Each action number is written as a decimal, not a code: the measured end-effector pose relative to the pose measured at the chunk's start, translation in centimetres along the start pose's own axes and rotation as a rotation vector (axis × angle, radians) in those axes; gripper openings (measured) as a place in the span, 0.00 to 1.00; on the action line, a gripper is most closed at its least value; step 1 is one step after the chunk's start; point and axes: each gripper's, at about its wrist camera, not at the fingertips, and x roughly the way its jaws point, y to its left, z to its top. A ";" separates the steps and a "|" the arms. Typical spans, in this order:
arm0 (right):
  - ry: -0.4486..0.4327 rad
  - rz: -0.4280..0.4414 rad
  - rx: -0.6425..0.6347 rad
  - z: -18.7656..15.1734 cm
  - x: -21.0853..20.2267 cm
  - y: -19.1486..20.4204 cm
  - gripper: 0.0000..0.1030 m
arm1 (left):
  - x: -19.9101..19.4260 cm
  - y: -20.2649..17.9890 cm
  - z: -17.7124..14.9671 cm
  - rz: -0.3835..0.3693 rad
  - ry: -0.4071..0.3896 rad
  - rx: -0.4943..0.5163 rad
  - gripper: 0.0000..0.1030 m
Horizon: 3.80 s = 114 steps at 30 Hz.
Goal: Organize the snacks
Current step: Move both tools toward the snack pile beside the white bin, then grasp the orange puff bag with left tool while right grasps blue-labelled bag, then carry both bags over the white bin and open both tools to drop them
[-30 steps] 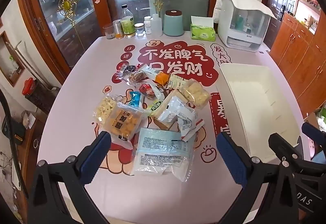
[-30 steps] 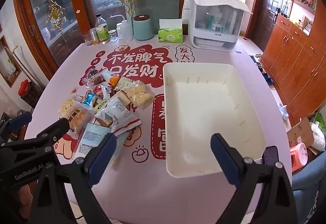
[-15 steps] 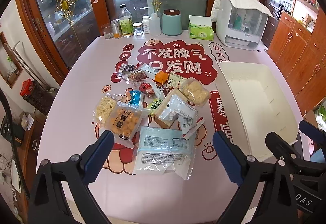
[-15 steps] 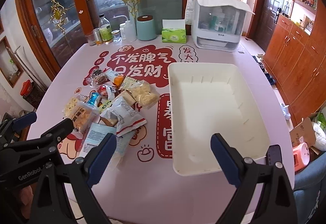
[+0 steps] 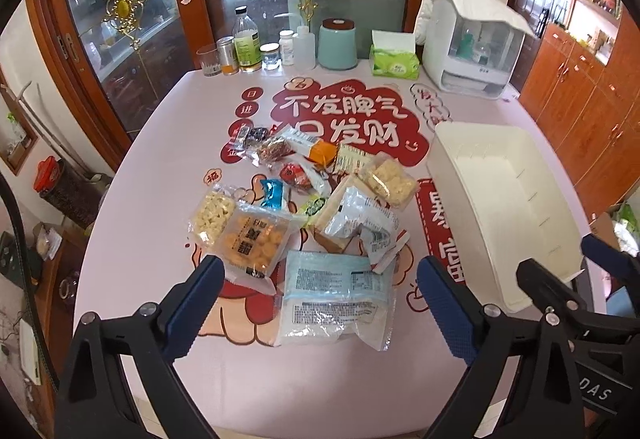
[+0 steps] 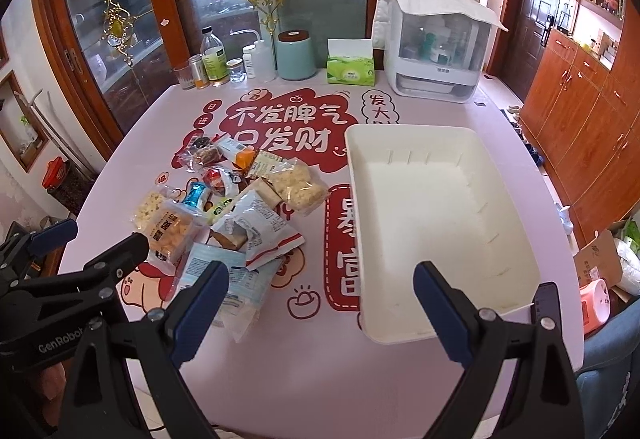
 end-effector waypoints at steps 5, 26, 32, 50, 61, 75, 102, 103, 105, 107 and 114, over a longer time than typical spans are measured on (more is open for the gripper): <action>-0.025 -0.005 0.002 0.5 -0.5 0.9 0.92 | -0.9 2.7 0.9 -0.032 -0.063 -0.045 0.93; 0.054 0.030 0.003 0.4 4.1 6.4 0.92 | 3.8 14.5 5.7 -0.099 -0.030 0.048 0.94; 0.193 0.048 0.049 -1.8 10.3 7.5 0.92 | 10.7 15.6 5.2 -0.201 0.114 0.208 0.94; 0.368 0.114 0.140 -6.4 19.0 10.2 0.92 | 22.9 9.4 1.4 -0.349 0.404 0.338 0.94; 0.347 0.144 0.141 -6.5 18.7 10.3 0.56 | 25.0 5.7 0.1 -0.101 0.377 0.452 0.99; 0.298 0.153 0.053 -6.1 15.0 10.6 0.24 | 26.0 7.9 0.6 -0.160 0.459 0.226 0.65; -0.119 -0.157 -0.100 -1.1 0.7 1.9 0.23 | 5.2 -9.1 8.8 -0.326 -0.038 0.315 0.59; -0.128 -0.210 -0.085 -1.0 0.7 0.6 0.23 | 5.1 -10.7 9.0 -0.326 -0.043 0.329 0.59; -0.131 -0.275 -0.054 -0.9 0.7 -1.2 0.23 | 5.4 -13.8 9.4 -0.330 -0.049 0.347 0.59; -0.124 -0.337 -0.011 -0.8 1.3 -3.7 0.23 | 6.4 -17.0 9.9 -0.322 -0.050 0.366 0.59; -0.076 -0.420 0.116 -0.3 5.0 -11.1 0.23 | 11.0 -24.6 10.3 -0.299 0.012 0.398 0.60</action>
